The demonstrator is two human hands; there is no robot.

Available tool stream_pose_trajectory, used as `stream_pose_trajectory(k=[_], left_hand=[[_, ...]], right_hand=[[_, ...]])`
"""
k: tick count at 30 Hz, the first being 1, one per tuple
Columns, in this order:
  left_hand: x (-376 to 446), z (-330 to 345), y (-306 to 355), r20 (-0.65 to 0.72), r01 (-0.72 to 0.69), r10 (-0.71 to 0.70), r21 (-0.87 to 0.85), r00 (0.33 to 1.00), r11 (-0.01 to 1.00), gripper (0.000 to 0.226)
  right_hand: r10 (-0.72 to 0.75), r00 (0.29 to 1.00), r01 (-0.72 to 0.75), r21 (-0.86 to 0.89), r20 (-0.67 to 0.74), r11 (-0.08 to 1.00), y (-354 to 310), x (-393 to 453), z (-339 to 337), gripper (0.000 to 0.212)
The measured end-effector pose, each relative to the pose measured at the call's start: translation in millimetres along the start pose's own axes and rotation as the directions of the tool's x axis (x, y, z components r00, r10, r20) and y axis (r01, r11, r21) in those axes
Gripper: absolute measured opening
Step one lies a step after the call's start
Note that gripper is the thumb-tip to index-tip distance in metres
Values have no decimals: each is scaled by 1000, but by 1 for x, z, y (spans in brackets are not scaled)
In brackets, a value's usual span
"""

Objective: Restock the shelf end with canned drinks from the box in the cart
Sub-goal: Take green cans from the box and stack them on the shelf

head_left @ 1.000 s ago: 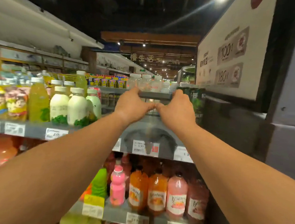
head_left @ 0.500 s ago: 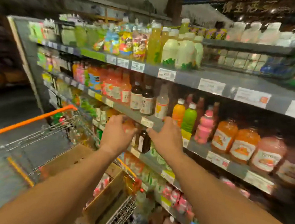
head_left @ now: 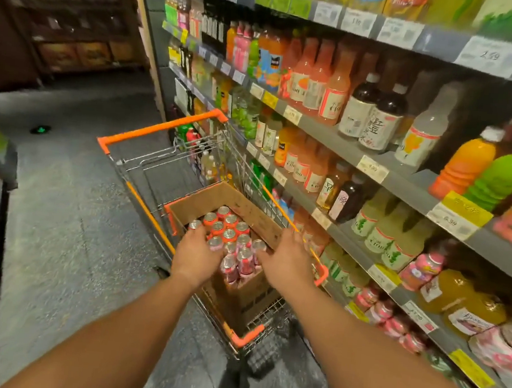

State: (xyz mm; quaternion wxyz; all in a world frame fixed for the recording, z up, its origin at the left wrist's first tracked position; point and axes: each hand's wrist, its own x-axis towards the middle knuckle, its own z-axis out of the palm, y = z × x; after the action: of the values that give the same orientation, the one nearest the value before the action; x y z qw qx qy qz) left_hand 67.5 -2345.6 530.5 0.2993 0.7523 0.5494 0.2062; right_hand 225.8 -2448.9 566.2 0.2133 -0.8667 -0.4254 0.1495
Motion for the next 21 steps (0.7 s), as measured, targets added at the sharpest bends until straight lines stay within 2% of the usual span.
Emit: stream_pose_trajectory(k=[2,5,10,13,16,19,21], left_hand=[[5,-2,-10,-51,-13,12,-24,999,1000,25],[19,2,-19,-60,-9,7,-36,998,999,21],[54,32,-34,45,140,-144,81,989,987,45],[72,53,-36,96,201,-214,127,972,971,47],[93,76,-39,111,269,-285,141,952,953,45],[111,102,-40,149,329,-353,164,924,930,47],[122,125,-46,166,394,-430,214,887,894,44]], right_hand=[[-19,999,19,-19,34,1000,-8,11,11,65],[-62,997,65,-49,56,997,-13,34,27,63],[-105,985,120,-105,139,987,-7,85,55,67],[-131,967,158,-115,217,981,4,119,71,71],[-157,932,207,-124,326,971,17,152,92,63],[-295,877,400,-235,378,886,33,175,121,53],[-327,831,467,-244,450,850,43,192,142,58]])
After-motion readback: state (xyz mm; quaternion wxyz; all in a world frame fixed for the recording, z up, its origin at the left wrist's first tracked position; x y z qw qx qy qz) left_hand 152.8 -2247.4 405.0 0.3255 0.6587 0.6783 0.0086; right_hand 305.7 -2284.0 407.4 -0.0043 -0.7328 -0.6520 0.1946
